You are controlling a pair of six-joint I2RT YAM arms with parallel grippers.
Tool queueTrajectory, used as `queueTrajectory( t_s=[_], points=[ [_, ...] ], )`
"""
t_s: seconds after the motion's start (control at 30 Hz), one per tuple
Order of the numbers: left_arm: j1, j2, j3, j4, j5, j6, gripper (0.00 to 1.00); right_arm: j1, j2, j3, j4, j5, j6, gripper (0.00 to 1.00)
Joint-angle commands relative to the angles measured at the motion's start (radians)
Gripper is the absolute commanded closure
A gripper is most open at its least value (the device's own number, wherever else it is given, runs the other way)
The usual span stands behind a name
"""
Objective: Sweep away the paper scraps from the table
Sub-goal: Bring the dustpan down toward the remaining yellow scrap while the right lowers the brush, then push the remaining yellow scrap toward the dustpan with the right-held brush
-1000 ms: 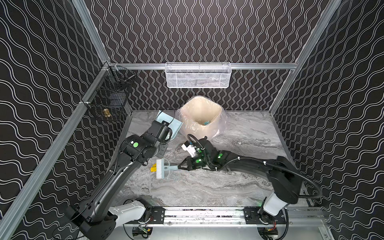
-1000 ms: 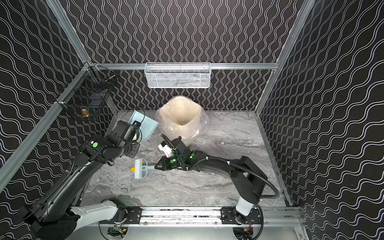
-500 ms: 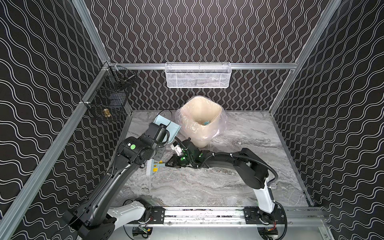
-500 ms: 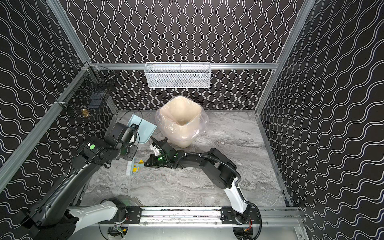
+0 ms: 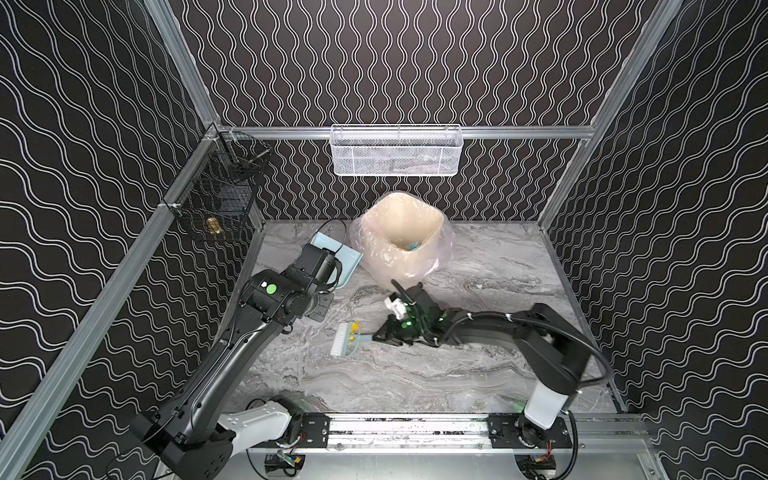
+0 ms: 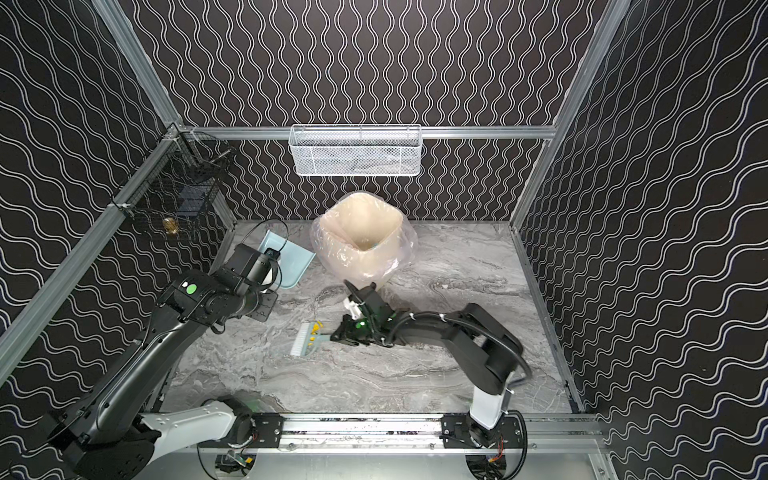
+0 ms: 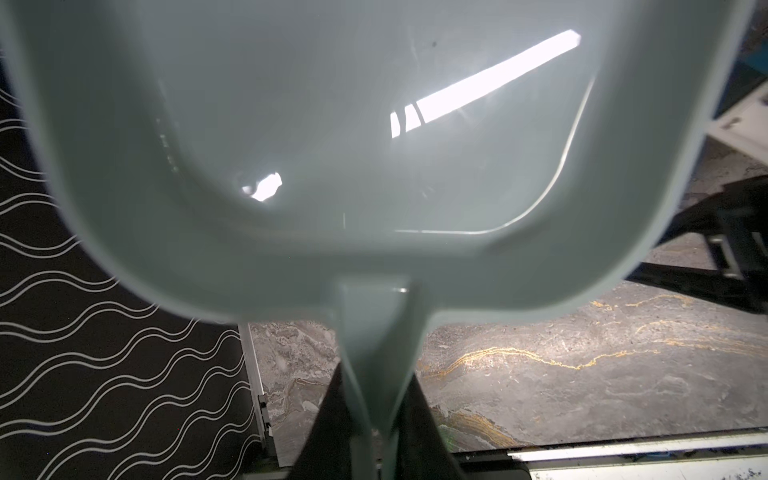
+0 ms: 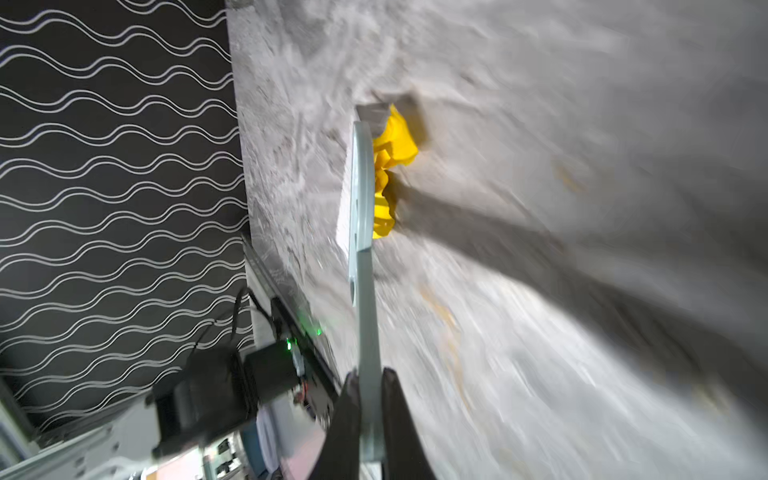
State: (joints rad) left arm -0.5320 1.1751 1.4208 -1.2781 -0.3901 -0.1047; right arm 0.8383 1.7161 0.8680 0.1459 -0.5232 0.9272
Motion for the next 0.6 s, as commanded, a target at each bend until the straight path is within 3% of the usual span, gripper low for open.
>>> queueTrajectory(
  t_s=[0.0,0.23,0.4,0.57],
  points=[
    [0.002,0.013,-0.001,0.004,0.035,-0.017,1.0,-0.056,-0.115,-0.104,-0.166,0.02,-0.031,1.0],
    [-0.007,0.025,-0.043,0.029,0.13,-0.018,1.0,-0.213,-0.378,-0.219,-0.52,0.006,-0.189,1.0],
    [-0.065,0.049,-0.071,0.03,0.16,-0.029,1.0,-0.269,-0.469,-0.128,-0.721,0.003,-0.294,1.0],
    [-0.142,0.067,-0.091,0.035,0.166,-0.082,1.0,-0.271,-0.477,-0.012,-0.733,-0.046,-0.287,1.0]
  ],
)
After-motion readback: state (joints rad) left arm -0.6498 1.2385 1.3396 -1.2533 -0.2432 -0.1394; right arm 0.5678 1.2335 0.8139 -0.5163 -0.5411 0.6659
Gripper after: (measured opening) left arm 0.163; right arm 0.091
